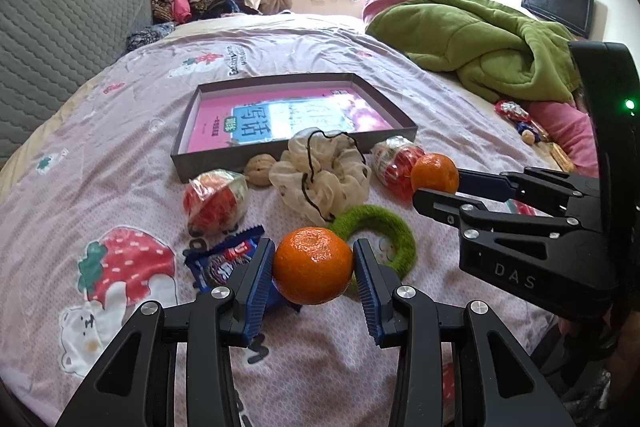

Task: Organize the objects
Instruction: 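Lift both oranges and carry them toward the grey tray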

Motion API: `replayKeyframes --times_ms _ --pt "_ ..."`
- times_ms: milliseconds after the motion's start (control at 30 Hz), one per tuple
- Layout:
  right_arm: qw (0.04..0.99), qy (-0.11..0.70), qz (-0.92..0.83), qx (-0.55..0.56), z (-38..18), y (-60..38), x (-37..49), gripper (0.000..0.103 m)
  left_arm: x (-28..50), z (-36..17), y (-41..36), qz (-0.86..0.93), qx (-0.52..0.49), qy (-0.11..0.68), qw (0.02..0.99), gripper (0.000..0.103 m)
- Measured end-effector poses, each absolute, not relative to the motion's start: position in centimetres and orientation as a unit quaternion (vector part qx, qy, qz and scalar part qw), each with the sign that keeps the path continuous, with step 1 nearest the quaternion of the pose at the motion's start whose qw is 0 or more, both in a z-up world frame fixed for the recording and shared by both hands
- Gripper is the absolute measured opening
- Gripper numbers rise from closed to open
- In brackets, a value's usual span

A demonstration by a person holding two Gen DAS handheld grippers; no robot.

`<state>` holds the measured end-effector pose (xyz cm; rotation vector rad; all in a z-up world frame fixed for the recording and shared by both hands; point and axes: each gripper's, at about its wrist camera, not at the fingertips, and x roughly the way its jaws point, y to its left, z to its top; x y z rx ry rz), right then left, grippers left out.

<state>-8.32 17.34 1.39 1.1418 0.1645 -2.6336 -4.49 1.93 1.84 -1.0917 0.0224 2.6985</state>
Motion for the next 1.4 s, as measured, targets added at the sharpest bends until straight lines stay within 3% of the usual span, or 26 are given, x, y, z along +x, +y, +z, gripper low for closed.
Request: replayKeyframes --times_ms 1400 --pt "0.139 0.065 -0.917 0.368 3.7 15.6 -13.5 0.039 -12.1 2.8 1.2 0.922 -0.375 -0.022 0.1 0.042"
